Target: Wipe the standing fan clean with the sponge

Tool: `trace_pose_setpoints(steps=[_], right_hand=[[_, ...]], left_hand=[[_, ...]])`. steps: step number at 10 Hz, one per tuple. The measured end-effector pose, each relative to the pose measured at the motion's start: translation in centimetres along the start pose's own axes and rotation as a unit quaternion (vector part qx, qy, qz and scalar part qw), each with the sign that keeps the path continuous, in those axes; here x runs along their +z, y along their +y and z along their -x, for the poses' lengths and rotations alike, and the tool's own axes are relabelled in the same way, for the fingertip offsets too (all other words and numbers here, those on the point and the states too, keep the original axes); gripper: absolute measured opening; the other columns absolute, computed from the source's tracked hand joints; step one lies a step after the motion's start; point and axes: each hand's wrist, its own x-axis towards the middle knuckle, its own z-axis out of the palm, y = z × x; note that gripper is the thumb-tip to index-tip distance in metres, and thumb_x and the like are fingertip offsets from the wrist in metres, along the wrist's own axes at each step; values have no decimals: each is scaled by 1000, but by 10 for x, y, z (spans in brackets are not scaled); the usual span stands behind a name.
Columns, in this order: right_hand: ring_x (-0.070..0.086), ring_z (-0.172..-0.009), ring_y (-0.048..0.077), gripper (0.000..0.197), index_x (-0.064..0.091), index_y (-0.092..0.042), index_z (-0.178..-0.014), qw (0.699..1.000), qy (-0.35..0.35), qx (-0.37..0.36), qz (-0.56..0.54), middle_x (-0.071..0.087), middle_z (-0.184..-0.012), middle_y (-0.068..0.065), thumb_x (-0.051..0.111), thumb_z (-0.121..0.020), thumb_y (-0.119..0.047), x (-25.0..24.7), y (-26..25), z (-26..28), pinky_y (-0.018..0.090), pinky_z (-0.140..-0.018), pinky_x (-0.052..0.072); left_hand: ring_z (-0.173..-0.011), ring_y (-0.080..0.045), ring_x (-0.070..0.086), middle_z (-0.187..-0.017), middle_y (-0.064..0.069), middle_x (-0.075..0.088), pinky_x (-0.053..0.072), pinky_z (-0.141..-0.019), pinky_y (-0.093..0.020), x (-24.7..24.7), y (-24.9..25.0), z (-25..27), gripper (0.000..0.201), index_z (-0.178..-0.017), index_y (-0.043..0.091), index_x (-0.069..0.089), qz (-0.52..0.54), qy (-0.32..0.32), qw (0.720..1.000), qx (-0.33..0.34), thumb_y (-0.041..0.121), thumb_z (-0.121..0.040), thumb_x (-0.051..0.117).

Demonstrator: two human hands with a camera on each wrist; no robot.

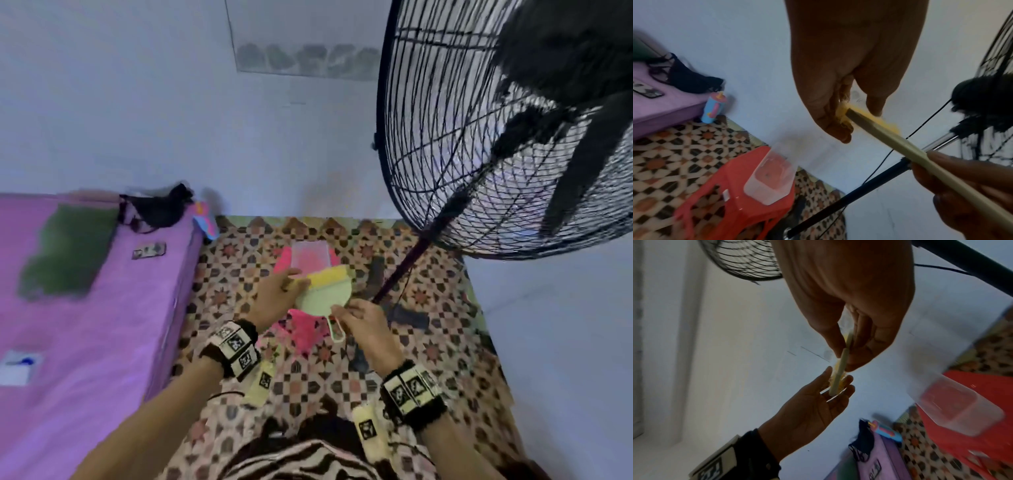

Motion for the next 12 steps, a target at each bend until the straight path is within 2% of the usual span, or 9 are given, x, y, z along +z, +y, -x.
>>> trace_pose_setpoints(steps=[1, 2, 4, 6, 7, 8, 9, 11, 12], right_hand=[[75, -93, 27, 15, 73, -9, -96, 999, 14, 47, -15, 79, -93, 8, 76, -93, -24, 10, 29, -36, 47, -88, 60], [74, -93, 31, 16, 73, -9, -94, 995, 29, 90, -18, 79, -91, 8, 77, -91, -25, 23, 60, -77, 52, -92, 58], [68, -82, 15, 7, 68, -21, -88, 988, 51, 141, 32, 73, -89, -4, 73, -94, -22, 49, 90, -164, 29, -73, 53], [61, -67, 9, 5, 70, -15, -93, 985, 72, 129, 91, 70, -84, -1, 68, -95, -19, 80, 129, -273, 10, -48, 42], [71, -75, 16, 7, 70, -13, -89, 982, 58, 161, 85, 77, -90, 5, 73, -92, -20, 101, 162, -324, 25, -66, 59], [73, -77, 23, 6, 72, -7, -86, 977, 45, 176, 109, 76, -86, 9, 73, -88, -13, 118, 197, -362, 32, -66, 60], [67, -70, 21, 9, 70, -3, -92, 967, 48, 168, 183, 67, -73, 3, 70, -89, -12, 127, 203, -373, 20, -50, 50], [66, -108, 33, 28, 66, 1, -113, 921, 21, 135, 365, 69, -113, 16, 49, -104, -19, 132, 177, -369, 27, -72, 44], [64, -91, 31, 21, 60, -7, -97, 909, -9, 120, 400, 62, -89, 8, 46, -105, -21, 119, 163, -339, 26, -60, 43]], left_hand=[[-78, -15, 73, -114, -10, 72, 61, -72, -35, 14, -34, -22, 39, -128, 10, 63, 42, -14, 994, -105, 41, -109, 49], [-83, -16, 66, -123, -17, 71, 54, -68, -25, 28, -70, -47, 30, -125, 3, 68, -35, -47, 983, -171, 12, -107, 46], [-125, -24, 61, -146, -9, 59, 51, -106, -37, 46, -115, -114, 44, -145, 14, 55, -156, -102, 969, -160, 12, -102, 59], [-143, -33, 44, -166, -13, 27, 39, -115, -40, 66, -180, -194, 99, -161, 11, 27, -257, -126, 951, -119, 17, -82, 86], [-147, -31, 37, -170, -9, 9, 30, -119, -38, 78, -221, -219, 137, -165, 14, 9, -289, -168, 937, -97, 18, -61, 98], [-152, -28, 26, -168, -8, 13, 18, -119, -31, 79, -238, -226, 132, -166, 12, 9, -317, -145, 936, -55, 18, -66, 96], [-153, -28, 22, -168, -11, 16, 17, -124, -33, 76, -240, -228, 116, -164, 9, 14, -356, -116, 927, 4, 19, -76, 89], [-157, -32, 12, -171, -14, 7, 13, -126, -39, 54, -230, -230, 114, -164, 6, 11, -348, -173, 921, -9, 21, -80, 87], [-145, -32, 41, -160, -13, 36, 39, -119, -49, 37, -230, -214, 80, -154, 15, 40, -364, -225, 902, -48, 24, -86, 81]])
